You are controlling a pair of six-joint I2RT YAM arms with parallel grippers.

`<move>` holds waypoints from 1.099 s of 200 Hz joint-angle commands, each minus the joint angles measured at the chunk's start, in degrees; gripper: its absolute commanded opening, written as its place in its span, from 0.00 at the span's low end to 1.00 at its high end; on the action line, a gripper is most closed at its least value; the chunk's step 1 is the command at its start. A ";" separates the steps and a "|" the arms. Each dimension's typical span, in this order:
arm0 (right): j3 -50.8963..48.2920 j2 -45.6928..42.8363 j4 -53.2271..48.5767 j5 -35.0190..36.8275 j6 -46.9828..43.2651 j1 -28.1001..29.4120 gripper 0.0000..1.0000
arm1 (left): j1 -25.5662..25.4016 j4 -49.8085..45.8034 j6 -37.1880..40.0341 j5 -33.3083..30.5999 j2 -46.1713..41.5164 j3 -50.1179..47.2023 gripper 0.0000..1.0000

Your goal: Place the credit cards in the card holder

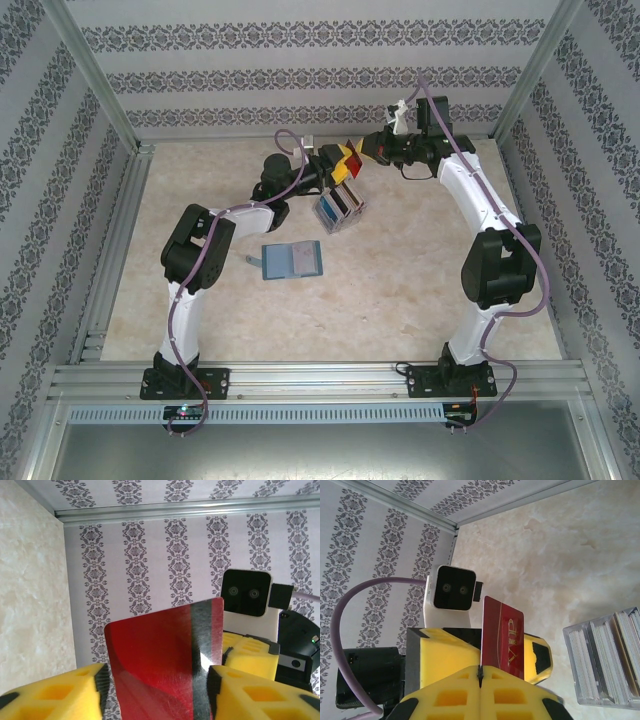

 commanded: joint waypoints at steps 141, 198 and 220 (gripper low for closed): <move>-7.06 -3.69 0.57 1.18 -2.15 -2.22 0.32 | -0.19 0.89 5.21 2.79 -5.30 -4.99 0.00; -7.99 -1.76 0.43 -4.47 -1.98 -1.98 0.29 | -0.29 -1.47 7.26 5.52 -6.84 -5.29 0.00; -8.30 -1.76 0.35 -5.27 -2.07 -1.92 0.24 | -0.26 -1.50 7.12 5.94 -6.85 -5.23 0.00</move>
